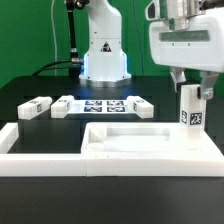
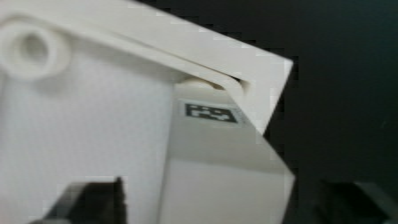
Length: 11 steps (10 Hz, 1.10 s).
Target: Assemble desk
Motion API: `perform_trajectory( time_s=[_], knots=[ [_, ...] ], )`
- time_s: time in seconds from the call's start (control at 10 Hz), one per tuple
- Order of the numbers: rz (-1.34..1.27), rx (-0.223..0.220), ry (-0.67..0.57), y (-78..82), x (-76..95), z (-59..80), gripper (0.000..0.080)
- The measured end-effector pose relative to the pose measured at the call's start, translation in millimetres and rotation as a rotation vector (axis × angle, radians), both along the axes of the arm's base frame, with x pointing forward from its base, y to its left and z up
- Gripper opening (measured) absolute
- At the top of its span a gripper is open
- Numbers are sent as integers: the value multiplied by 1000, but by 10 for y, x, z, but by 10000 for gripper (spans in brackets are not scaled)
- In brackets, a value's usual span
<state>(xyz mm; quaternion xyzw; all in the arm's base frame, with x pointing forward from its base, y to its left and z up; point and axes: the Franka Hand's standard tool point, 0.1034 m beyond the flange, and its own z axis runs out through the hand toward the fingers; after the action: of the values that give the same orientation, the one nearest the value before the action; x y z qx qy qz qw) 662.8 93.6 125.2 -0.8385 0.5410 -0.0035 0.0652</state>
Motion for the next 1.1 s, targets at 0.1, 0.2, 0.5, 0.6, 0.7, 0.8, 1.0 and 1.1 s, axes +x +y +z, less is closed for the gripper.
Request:
perform_trajectory(
  time_s=[0.1, 0.2, 0.5, 0.6, 0.7, 0.8, 1.0, 1.1],
  knots=[
    [163, -22, -17, 21, 1, 37, 567],
    [192, -25, -21, 10, 2, 25, 632],
    [454, -47, -49, -15, 8, 17, 649],
    [599, -64, -72, -68, 37, 20, 649],
    [784, -103, -96, -89, 81, 15, 649],
    [954, -132, -100, -31, 72, -8, 649],
    [1157, -149, -109, 155, 6, -71, 649],
    [1198, -164, -113, 212, -30, -119, 649]
  ],
)
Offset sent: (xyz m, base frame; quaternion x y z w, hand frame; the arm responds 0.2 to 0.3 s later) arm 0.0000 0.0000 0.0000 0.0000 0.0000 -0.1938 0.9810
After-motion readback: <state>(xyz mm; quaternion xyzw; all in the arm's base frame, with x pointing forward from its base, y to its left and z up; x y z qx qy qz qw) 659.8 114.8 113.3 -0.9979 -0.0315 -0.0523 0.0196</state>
